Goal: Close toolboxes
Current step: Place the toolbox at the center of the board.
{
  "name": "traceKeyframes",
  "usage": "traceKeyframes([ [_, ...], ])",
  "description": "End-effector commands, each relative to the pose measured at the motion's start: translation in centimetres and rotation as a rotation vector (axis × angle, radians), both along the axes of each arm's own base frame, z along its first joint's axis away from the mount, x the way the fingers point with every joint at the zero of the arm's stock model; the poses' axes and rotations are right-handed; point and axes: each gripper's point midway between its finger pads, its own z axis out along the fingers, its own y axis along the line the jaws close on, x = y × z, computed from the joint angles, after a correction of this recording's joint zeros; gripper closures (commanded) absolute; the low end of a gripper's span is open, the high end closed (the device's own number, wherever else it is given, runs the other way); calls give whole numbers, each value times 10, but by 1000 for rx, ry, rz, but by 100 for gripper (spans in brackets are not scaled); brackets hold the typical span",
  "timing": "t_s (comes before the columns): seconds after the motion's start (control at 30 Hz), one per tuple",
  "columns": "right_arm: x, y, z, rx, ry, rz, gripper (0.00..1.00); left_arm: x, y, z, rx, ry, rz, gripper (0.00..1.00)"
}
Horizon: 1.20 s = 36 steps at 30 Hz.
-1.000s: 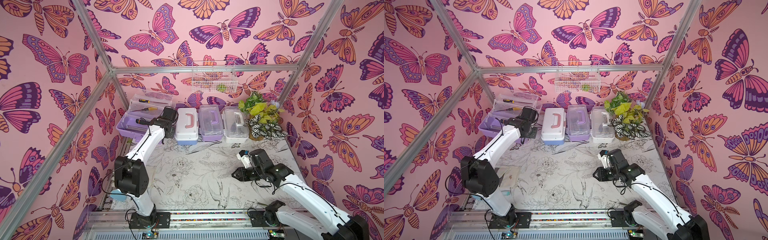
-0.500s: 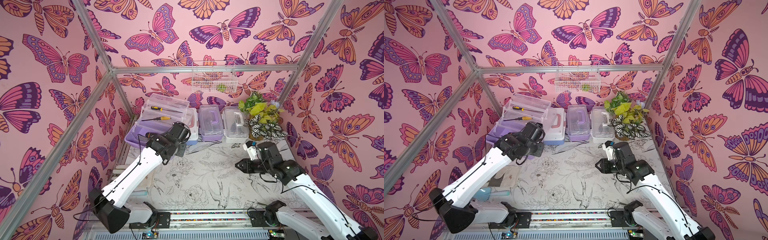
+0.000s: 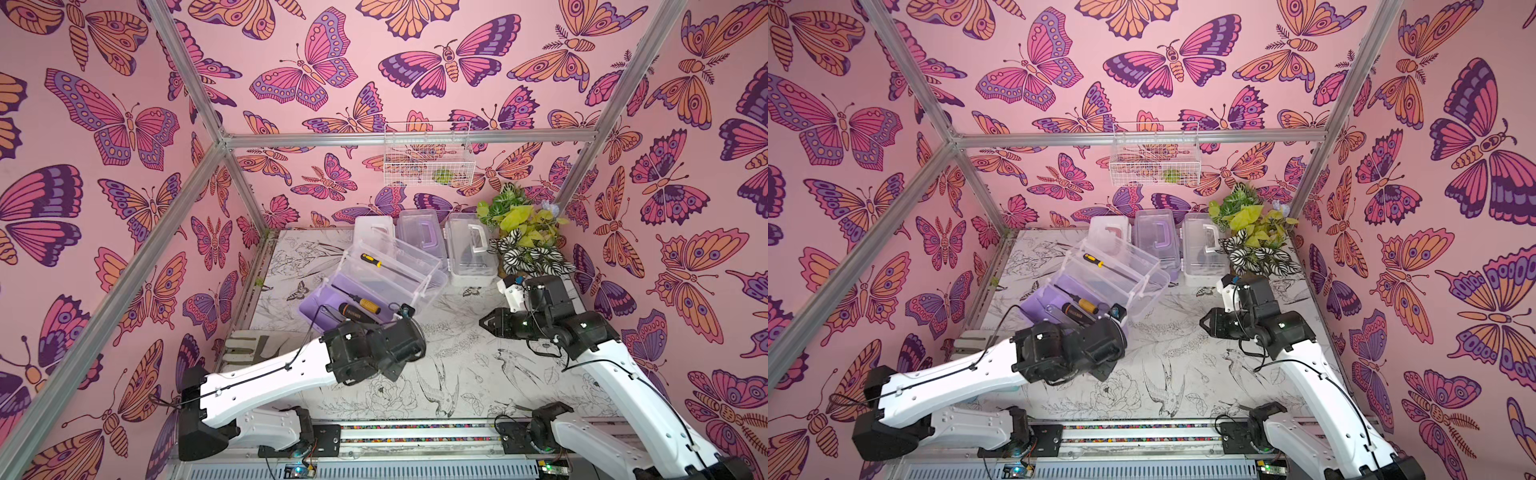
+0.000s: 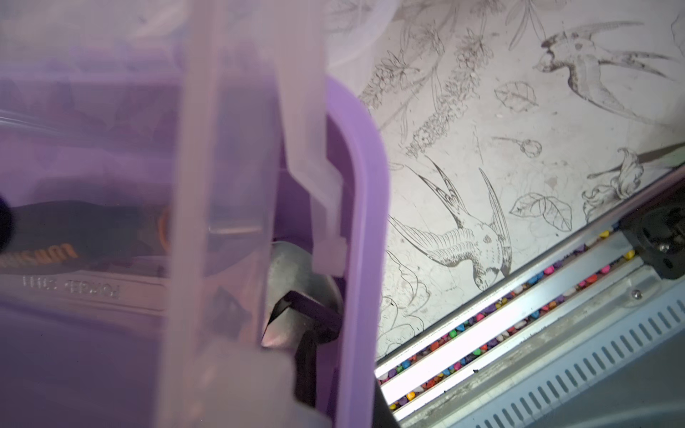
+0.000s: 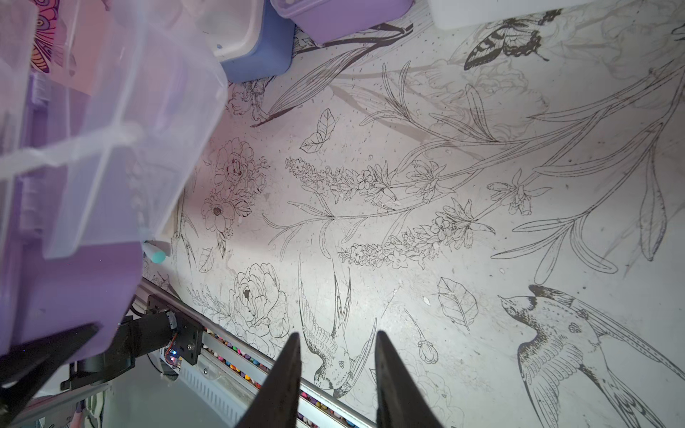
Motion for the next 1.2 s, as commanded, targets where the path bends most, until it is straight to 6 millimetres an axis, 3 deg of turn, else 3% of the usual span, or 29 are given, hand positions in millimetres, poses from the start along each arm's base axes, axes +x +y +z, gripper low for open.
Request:
traceKeyframes([
  [0.0,-3,-7,7,-23,-8,-16,65,22,-2,23,-101,-205,135,100],
  [0.2,-12,-13,0,-51,10,-18,65,8,-17,-25,-168,-177,153,100],
  [0.43,-16,-10,-6,-31,26,-8,65,14,-36,-54,-224,-191,179,100],
  [0.8,-11,1,-25,9,68,12,65,17,-77,-127,-174,-53,164,100],
  [0.97,-10,1,-30,7,76,15,65,15,-90,-134,-161,-11,132,45],
  [1.17,-7,4,-40,19,101,7,65,12,-99,-131,-171,22,100,16],
])
